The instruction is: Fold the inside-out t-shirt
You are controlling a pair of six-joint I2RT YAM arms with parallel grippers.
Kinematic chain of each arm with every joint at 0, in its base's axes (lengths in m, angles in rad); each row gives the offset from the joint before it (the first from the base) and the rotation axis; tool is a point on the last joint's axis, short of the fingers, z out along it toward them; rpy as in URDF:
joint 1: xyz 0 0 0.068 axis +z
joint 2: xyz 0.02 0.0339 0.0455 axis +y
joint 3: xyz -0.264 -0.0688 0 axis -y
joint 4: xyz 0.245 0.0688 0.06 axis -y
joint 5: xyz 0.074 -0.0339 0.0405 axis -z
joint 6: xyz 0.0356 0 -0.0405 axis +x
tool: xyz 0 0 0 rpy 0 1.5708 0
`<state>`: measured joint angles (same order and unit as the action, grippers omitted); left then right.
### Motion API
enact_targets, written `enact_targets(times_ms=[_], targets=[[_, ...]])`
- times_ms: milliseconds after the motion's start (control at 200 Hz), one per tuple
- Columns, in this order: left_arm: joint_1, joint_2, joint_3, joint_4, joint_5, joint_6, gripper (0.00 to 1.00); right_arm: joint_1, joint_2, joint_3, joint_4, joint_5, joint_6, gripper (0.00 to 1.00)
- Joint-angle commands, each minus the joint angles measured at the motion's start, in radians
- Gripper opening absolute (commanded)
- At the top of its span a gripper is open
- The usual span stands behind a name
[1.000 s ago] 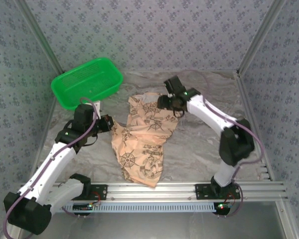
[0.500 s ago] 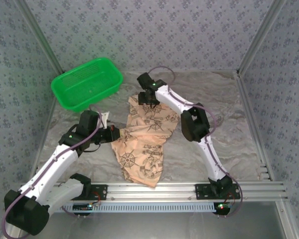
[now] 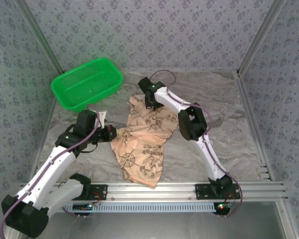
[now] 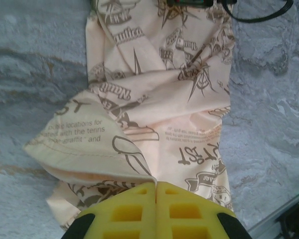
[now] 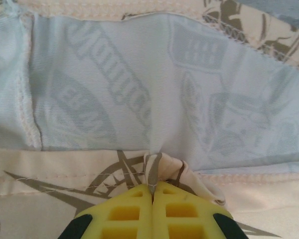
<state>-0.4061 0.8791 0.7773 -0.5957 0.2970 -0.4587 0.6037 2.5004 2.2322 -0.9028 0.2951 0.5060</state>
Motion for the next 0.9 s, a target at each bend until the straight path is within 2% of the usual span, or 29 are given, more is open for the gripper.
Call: enact_targets(times_ms=[0,110,315,400,560,655,760,900], targets=[[0.007,0.012,0.105,-0.021,-0.037,0.116,0.00,-0.020,-0.172,-0.035,-0.033,0.077,0.035,0.00],[0.007,0.071,0.252,-0.042,-0.053,0.223,0.00,-0.071,-0.374,-0.126,-0.023,0.095,0.096,0.00],[0.007,0.191,0.616,-0.077,-0.002,0.510,0.00,-0.216,-0.798,-0.364,0.040,0.131,0.145,0.00],[0.006,0.230,0.755,-0.112,0.055,0.645,0.00,-0.276,-0.985,-0.472,0.067,0.141,0.162,0.00],[0.003,0.221,0.881,-0.054,0.089,0.718,0.00,-0.345,-1.306,-0.624,0.049,0.166,0.163,0.00],[0.002,0.183,0.900,-0.049,0.187,0.769,0.00,-0.357,-1.460,-0.672,0.036,0.183,0.152,0.00],[-0.001,0.146,0.834,-0.051,0.327,0.796,0.00,-0.359,-1.605,-0.777,0.026,0.159,0.198,0.00],[-0.011,0.080,0.618,0.084,0.333,0.777,0.00,-0.363,-1.648,-0.967,0.026,0.024,0.266,0.00]])
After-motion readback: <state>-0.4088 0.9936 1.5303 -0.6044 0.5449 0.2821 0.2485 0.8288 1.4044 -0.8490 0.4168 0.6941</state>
